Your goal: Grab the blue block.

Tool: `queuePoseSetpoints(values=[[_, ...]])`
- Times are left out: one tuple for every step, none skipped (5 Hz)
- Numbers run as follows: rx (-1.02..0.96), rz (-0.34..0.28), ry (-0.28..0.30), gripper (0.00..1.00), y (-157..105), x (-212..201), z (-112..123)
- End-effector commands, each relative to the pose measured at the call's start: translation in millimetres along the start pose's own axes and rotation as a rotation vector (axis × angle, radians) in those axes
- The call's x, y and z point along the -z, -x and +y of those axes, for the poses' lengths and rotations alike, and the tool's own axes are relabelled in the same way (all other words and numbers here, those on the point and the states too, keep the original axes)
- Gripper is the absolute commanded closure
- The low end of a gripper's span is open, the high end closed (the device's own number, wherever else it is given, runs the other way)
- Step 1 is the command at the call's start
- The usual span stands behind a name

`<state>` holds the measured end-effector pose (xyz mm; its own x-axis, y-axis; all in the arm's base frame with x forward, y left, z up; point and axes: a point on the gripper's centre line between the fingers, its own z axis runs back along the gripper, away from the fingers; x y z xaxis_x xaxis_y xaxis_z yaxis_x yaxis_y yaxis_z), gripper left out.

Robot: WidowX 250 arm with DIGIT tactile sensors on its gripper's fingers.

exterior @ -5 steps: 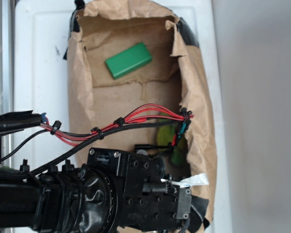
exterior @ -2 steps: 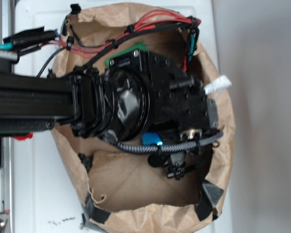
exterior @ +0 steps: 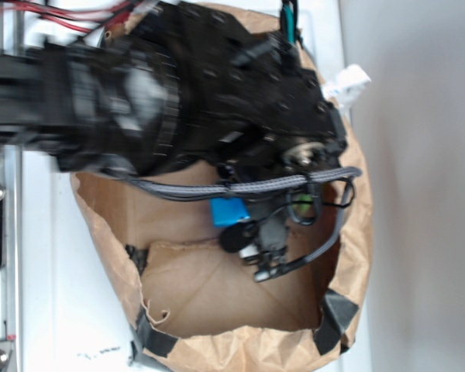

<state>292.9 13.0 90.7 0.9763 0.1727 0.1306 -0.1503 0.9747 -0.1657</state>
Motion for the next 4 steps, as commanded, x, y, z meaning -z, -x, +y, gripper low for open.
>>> queuePoseSetpoints(values=[[0.082, -0.115, 0.021, 1.00, 23, -60, -4], [0.080, -0.157, -0.051, 1.00, 25, -75, -9], [0.057, -0.156, -0.124, 1.00, 21, -89, -11], [0.036, -0.156, -0.147, 1.00, 18, -103, -12]])
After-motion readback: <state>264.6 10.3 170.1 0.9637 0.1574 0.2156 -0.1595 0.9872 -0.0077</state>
